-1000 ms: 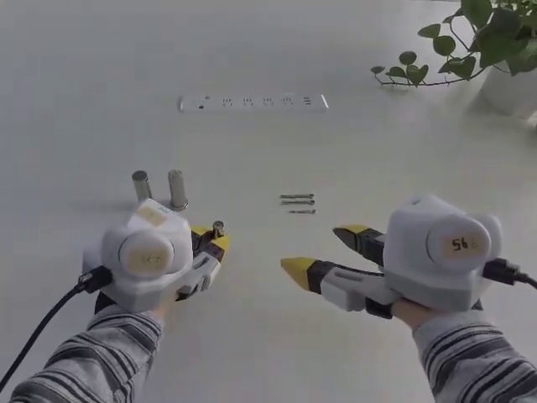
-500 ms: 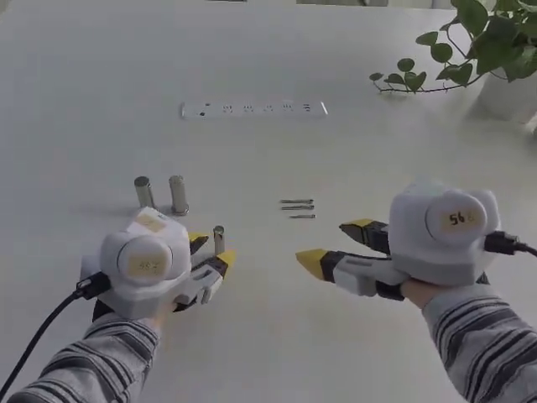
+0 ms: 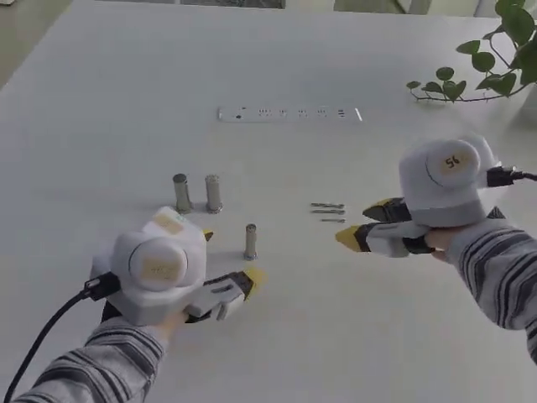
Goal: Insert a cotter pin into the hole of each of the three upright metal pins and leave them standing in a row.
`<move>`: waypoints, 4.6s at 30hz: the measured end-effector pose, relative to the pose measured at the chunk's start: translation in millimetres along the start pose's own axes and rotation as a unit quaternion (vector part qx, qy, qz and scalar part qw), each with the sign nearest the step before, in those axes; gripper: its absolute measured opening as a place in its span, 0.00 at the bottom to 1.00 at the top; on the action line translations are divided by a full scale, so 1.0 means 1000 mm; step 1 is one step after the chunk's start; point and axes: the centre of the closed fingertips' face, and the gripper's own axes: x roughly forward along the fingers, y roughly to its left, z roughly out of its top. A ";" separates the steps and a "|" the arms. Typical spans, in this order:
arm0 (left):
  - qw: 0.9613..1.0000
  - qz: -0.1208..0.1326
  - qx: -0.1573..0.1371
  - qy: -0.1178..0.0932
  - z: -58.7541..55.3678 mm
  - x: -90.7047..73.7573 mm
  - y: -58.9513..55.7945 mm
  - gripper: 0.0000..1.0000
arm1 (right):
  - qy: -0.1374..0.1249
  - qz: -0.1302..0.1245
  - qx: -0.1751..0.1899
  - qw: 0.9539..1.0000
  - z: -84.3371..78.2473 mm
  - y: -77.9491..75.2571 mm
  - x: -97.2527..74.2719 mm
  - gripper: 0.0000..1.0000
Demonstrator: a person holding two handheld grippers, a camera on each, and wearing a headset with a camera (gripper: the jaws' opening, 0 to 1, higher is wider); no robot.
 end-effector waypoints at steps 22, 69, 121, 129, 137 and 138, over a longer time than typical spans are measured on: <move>0.999 0.016 -0.028 -0.002 -0.003 -0.033 0.002 0.81 | 0.102 0.046 -0.145 0.983 -0.009 -0.018 0.036 0.16; 0.999 0.027 -0.035 0.001 0.002 -0.048 0.011 0.51 | 0.073 0.071 -0.190 0.977 0.006 0.000 0.037 0.00; 0.970 -0.110 -0.215 -0.042 0.057 -0.028 -0.025 0.00 | -0.125 0.109 -0.397 0.902 0.078 0.137 -0.025 0.00; 0.960 -0.122 -0.245 -0.053 0.061 -0.028 -0.025 0.00 | -0.122 0.107 -0.401 0.902 0.076 0.135 -0.026 0.00; 0.956 -0.130 -0.256 -0.052 0.059 -0.028 -0.029 0.00 | -0.118 0.110 -0.403 0.901 0.073 0.138 -0.026 0.00; 0.955 -0.131 -0.260 -0.052 0.058 -0.028 -0.029 0.00 | -0.118 0.111 -0.402 0.901 0.073 0.138 -0.026 0.00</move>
